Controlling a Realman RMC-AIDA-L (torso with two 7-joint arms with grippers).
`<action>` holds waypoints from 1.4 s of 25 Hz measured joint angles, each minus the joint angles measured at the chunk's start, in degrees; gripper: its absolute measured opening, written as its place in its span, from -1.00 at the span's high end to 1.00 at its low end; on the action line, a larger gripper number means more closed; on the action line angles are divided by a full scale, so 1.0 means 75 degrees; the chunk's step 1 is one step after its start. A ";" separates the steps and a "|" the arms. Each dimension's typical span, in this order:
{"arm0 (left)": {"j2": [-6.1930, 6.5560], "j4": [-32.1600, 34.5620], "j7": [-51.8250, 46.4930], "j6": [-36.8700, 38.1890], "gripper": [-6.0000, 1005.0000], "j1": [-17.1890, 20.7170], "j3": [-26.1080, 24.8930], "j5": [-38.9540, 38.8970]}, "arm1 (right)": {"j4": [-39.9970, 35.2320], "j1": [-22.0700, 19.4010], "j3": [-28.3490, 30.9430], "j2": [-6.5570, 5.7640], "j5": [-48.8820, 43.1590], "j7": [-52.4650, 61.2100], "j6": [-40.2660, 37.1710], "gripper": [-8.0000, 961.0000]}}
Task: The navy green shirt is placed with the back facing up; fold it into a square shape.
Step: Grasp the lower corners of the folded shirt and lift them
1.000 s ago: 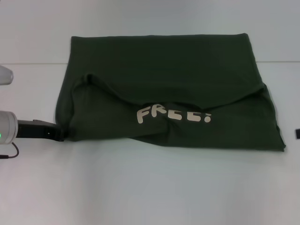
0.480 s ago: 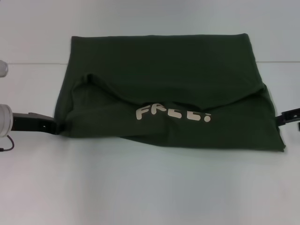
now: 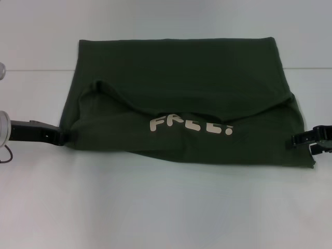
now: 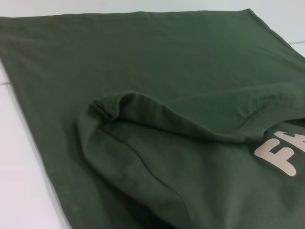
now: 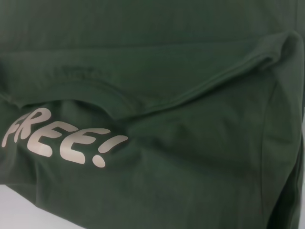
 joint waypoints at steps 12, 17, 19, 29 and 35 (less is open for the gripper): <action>-0.0037 -0.0001 0.0009 -0.0002 0.99 -0.0011 0.0001 0.0000 | 0.0279 -0.0010 -0.0007 0.0070 0.0017 0.0053 0.0123 -0.74; -0.0050 -0.0001 0.0014 0.0007 0.99 -0.0009 0.0001 0.0000 | 0.0283 -0.0050 -0.0243 0.0083 -0.0012 0.0058 0.0249 -0.47; -0.0050 0.0004 0.0016 0.0007 0.99 -0.0008 0.0001 0.0000 | 0.0287 -0.0061 -0.0321 0.0086 -0.0015 0.0061 0.0306 -0.38; -0.0049 0.0004 0.0028 0.0005 0.99 -0.0023 0.0001 0.0000 | 0.0252 -0.0065 -0.0459 0.0083 -0.0026 0.0040 0.0388 0.30; 0.0014 -0.0057 -0.0180 0.0170 0.99 -0.0093 0.0047 0.0039 | 0.0221 -0.0062 -0.0643 0.0087 -0.0031 -0.0004 0.0386 0.88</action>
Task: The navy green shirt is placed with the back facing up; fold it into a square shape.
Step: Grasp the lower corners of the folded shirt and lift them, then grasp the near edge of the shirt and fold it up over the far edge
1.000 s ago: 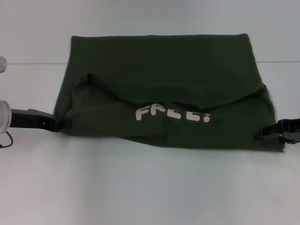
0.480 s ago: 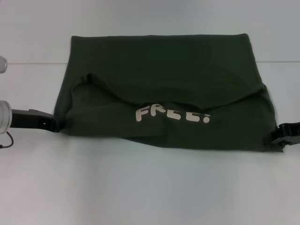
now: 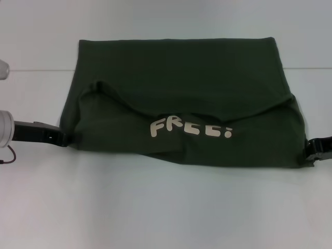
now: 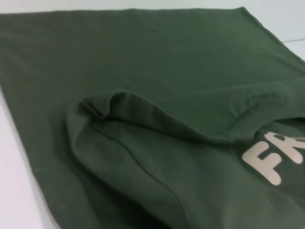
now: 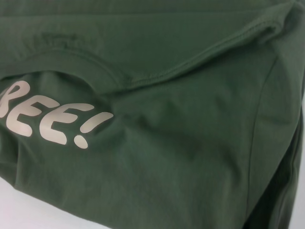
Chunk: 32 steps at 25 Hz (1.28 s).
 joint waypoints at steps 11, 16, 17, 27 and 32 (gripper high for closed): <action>0.0525 -0.0092 -0.0732 0.1726 0.99 -0.0088 -0.0028 0.0325 | -0.0072 -0.0221 0.0046 -0.0380 0.0019 -0.0924 -0.1672 0.91; 0.0720 -0.0092 -0.0824 0.3000 0.99 -0.0097 -0.0192 0.0822 | -0.0188 -0.0478 -0.0018 -0.0414 0.0004 -0.1638 -0.2930 0.91; 0.0751 -0.0084 -0.0770 0.3324 0.99 -0.0097 -0.0266 0.0916 | -0.0200 -0.0525 -0.0022 -0.0398 0.0002 -0.1778 -0.3115 0.91; 0.0957 0.0007 -0.0479 0.5335 0.99 -0.0051 -0.0659 0.1604 | -0.0211 -0.0721 -0.0977 -0.0143 -0.0013 -0.2317 -0.3861 0.91; 0.0960 -0.0027 -0.0227 0.5976 0.99 0.0004 -0.1018 0.1856 | -0.0210 -0.0722 -0.1120 -0.0084 0.0005 -0.2336 -0.3842 0.92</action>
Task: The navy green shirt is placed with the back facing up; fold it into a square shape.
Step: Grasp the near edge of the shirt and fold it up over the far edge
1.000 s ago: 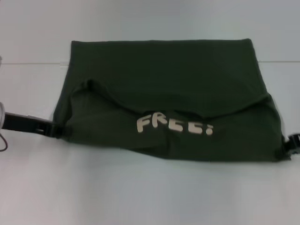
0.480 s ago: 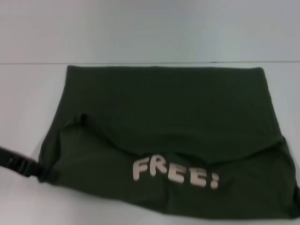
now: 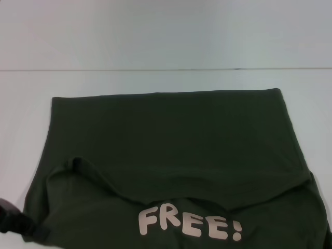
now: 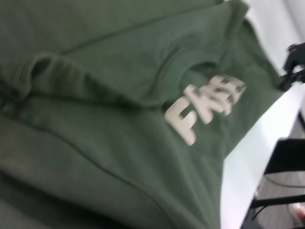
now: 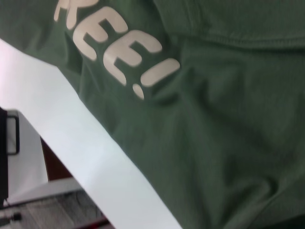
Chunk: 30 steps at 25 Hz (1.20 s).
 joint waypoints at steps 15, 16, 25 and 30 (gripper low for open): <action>0.0179 -0.0490 -0.0695 -0.1158 0.99 -0.0351 -0.3026 -0.0536 | 0.0050 -0.0332 0.3961 -0.0720 0.0840 -0.0086 0.0058 0.92; 0.0150 -0.0496 -0.0751 -0.1370 0.99 -0.0330 -0.3056 -0.0626 | 0.0061 -0.0376 0.4072 -0.0724 0.1036 -0.0051 0.0157 0.92; -0.0291 -0.0908 -0.0938 -0.3421 0.99 -0.0194 -0.3105 -0.1646 | 0.0594 -0.0493 0.4166 -0.0457 0.2644 0.0023 0.2272 0.92; -0.0651 -0.0912 -0.0913 -0.4464 0.99 -0.0218 -0.3100 -0.1881 | 0.0678 -0.0344 0.4150 -0.0124 0.2986 -0.0179 0.3659 0.92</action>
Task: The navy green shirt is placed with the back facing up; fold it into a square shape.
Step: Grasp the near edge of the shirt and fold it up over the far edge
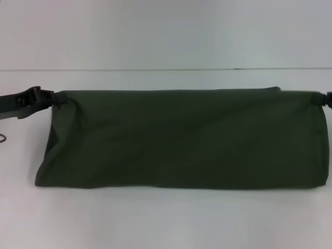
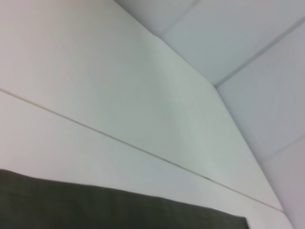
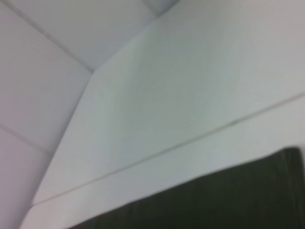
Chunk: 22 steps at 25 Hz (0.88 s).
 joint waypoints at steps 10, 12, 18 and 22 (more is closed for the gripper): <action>-0.0706 0.0000 0.0671 -0.1873 0.99 -0.0186 0.0107 -0.0624 | 0.0035 0.0605 -0.0158 0.0785 0.0140 -0.0985 0.2553 0.92; -0.0819 -0.0006 0.0797 -0.2127 0.99 -0.0276 0.0143 -0.0650 | 0.0039 0.0698 -0.0180 0.0906 0.0243 -0.1219 0.2864 0.92; -0.1075 -0.0024 0.1003 -0.2921 0.99 -0.0428 0.0319 -0.0723 | 0.0267 0.0944 -0.0255 0.1113 0.0659 -0.1995 0.3737 0.92; -0.1202 -0.0059 0.1164 -0.3399 0.99 -0.0491 0.0347 -0.0840 | 0.0445 0.1033 -0.0556 0.1235 0.1010 -0.2375 0.4439 0.92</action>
